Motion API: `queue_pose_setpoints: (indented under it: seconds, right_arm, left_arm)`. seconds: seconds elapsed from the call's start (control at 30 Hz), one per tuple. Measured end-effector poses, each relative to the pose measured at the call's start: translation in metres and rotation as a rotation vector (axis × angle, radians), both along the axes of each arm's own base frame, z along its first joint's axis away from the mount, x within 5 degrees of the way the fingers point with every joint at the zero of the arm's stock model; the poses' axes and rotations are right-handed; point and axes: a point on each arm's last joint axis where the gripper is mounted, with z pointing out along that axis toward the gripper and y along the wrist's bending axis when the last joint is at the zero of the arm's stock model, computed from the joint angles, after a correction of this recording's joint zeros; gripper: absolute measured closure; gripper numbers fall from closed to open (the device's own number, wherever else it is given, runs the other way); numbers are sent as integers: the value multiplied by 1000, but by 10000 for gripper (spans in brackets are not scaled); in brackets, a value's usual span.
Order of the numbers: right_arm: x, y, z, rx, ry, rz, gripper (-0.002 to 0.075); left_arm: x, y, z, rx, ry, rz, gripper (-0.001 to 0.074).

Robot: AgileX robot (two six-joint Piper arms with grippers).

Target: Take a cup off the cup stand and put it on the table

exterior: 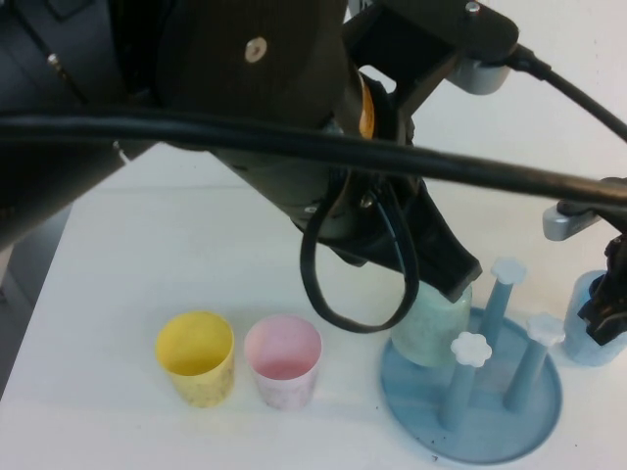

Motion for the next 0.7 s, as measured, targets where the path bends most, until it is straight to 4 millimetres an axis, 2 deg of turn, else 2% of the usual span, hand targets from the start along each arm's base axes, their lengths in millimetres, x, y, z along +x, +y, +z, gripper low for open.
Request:
queue_pose_setpoints:
  seconds: [0.1,0.27,0.5,0.6,0.7]
  right_arm:
    - [0,0,0,3,0,-2,513]
    - [-2,0,9,7,-23,-3,510]
    - [-18,-2,55,31,-159,-10,510]
    - [-30,-3,77,42,-215,-13,526]
    - [-48,-5,101,52,-291,-12,578]
  left_arm:
    - [-2,4,1,-21,-12,12,736]
    - [-10,26,12,-48,-78,66,736]
    - [-39,75,33,-180,-164,119,736]
    - [-58,98,31,-234,-163,107,736]
    - [-73,116,17,-277,-163,86,736]
